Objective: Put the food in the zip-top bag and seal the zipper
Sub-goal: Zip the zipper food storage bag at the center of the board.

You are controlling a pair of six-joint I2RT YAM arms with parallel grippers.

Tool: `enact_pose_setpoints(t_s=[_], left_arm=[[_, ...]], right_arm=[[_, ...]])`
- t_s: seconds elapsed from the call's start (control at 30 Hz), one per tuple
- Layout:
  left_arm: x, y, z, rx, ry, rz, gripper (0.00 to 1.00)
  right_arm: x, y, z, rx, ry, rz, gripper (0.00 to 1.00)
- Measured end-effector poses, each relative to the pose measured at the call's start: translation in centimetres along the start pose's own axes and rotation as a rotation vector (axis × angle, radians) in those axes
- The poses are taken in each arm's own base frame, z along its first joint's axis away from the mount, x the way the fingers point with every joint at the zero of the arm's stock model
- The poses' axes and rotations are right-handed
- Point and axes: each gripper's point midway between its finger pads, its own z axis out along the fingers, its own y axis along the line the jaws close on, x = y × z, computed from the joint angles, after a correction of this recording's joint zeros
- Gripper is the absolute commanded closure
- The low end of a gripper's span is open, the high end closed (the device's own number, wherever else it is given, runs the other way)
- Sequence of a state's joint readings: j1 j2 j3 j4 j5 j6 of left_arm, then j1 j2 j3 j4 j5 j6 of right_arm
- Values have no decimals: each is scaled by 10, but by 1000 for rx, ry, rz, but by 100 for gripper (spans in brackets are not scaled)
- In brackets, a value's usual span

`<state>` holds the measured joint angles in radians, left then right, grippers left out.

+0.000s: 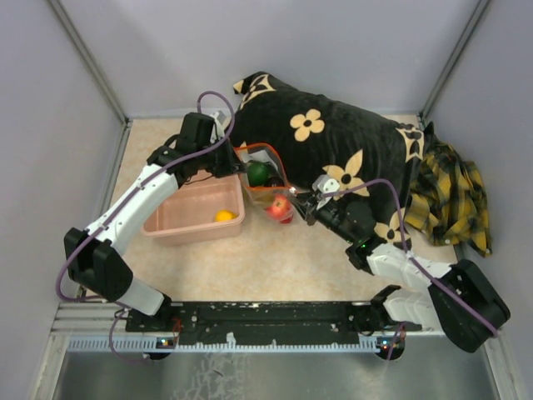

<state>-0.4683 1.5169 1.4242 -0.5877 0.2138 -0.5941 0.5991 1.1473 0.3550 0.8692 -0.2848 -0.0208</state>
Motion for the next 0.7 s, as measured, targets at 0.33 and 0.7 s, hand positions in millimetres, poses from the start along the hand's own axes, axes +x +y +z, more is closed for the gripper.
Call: enact_pose_setpoints(t_s=[0.33,0.7], left_arm=[[0,11,2,-30,-1,-2,100],[0,12,2,-32,-1,-2,100]], right_arm=[[-22,-4,6,7,-6,-23,94],[-19,-4,15,-10,23,-16,86]])
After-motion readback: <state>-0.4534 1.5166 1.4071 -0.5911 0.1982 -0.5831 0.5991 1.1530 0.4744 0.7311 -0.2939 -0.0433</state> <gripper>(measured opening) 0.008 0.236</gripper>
